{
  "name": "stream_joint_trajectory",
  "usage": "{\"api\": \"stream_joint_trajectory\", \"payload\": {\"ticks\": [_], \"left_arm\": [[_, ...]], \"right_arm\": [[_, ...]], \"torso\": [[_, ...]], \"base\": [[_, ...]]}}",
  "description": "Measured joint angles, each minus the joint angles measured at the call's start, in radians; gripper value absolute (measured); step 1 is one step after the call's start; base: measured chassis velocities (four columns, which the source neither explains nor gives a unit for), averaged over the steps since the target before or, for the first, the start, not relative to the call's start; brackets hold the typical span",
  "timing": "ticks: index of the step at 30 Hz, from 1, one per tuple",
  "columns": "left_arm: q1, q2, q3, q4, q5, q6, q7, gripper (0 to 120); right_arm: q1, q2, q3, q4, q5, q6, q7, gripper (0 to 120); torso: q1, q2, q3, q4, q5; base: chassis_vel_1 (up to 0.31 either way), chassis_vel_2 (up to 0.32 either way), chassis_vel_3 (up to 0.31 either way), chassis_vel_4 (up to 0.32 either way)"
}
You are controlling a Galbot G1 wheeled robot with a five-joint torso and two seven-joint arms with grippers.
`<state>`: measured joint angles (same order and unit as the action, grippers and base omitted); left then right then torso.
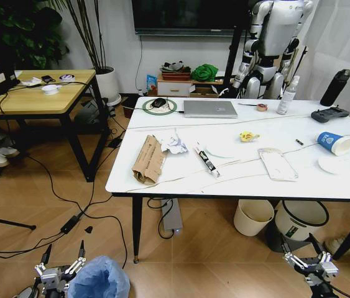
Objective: Pick up the trash bin and place the trash from the table into it.
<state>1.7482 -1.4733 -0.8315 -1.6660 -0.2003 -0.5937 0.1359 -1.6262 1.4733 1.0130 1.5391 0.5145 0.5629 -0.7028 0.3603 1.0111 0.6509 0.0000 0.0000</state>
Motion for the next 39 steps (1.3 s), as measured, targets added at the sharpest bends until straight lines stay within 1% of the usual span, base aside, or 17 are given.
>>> {"api": "stream_joint_trajectory", "payload": {"ticks": [4, 6, 10, 15, 18, 23, 28, 30, 32, 37, 39], "left_arm": [[-0.003, -0.003, 0.0, 0.007, 0.004, -0.015, 0.0, 100], [-0.004, -0.004, -0.002, 0.012, 0.006, -0.025, 0.001, 100], [0.0, -0.004, -0.003, 0.018, -0.011, -0.049, 0.003, 100], [0.003, -0.005, -0.004, 0.02, -0.008, -0.055, 0.003, 100], [0.013, -0.005, -0.006, 0.019, -0.012, -0.041, 0.001, 100], [0.019, -0.006, -0.006, 0.017, -0.012, -0.034, 0.0, 100], [0.016, -0.007, -0.005, 0.019, -0.011, -0.034, 0.0, 100], [0.011, -0.008, -0.003, 0.022, -0.007, -0.033, 0.0, 100], [0.009, -0.008, -0.003, 0.023, -0.006, -0.032, 0.0, 100], [-0.001, -0.01, 0.002, 0.027, 0.002, -0.017, 0.0, 100], [-0.002, -0.01, 0.004, 0.028, 0.003, -0.015, 0.0, 100]], "right_arm": [[0.0, 0.0, -0.001, 0.0, 0.0, 0.001, 0.0, 100], [-0.001, -0.001, -0.001, -0.002, 0.001, 0.002, -0.001, 100], [-0.002, -0.002, -0.002, -0.005, 0.003, 0.005, -0.002, 100], [-0.002, -0.002, -0.003, -0.006, 0.003, 0.005, -0.002, 100], [-0.002, -0.002, -0.005, -0.006, 0.003, 0.005, -0.002, 100], [-0.001, -0.004, -0.008, 0.0, 0.002, 0.002, -0.003, 100], [-0.001, -0.006, -0.009, 0.002, 0.002, 0.001, -0.003, 100], [-0.001, -0.009, -0.008, 0.002, 0.001, 0.0, -0.003, 100], [-0.001, -0.01, -0.008, 0.002, 0.002, 0.0, -0.003, 100], [0.003, -0.011, -0.006, -0.004, 0.002, 0.0, -0.003, 100], [0.004, -0.011, -0.006, -0.005, 0.002, -0.001, -0.003, 100]], "torso": [[-0.01, -0.022, -0.012, -0.0001, 0.0], [-0.012, -0.026, -0.014, -0.0001, -0.0001], [-0.014, -0.03, -0.016, 0.0, -0.0001], [-0.014, -0.03, -0.016, 0.0, 0.0], [-0.015, -0.033, -0.017, 0.0001, -0.0001], [-0.028, -0.062, -0.033, 0.0, 0.0], [-0.037, -0.081, -0.043, 0.0, 0.0], [-0.044, -0.097, -0.053, 0.0, 0.0], [-0.045, -0.101, -0.055, 0.0, 0.0], [-0.058, -0.13, -0.071, 0.0, 0.0], [-0.06, -0.134, -0.073, 0.0, 0.0]], "base": [[0.0, 0.0, 0.0, 0.0], [0.0, 0.0, 0.0, 0.0], [0.0, 0.0, 0.0, 0.0], [0.0, 0.0, 0.0, 0.0], [0.0, 0.0, 0.0, 0.0], [0.0, 0.0, 0.0, 0.0], [0.0, 0.0, 0.0, 0.0], [0.0, 0.0, 0.0, 0.0], [0.0, 0.0, 0.0, 0.0], [0.0, 0.0, 0.0, 0.0], [0.0, 0.0, 0.0, 0.0]]}}
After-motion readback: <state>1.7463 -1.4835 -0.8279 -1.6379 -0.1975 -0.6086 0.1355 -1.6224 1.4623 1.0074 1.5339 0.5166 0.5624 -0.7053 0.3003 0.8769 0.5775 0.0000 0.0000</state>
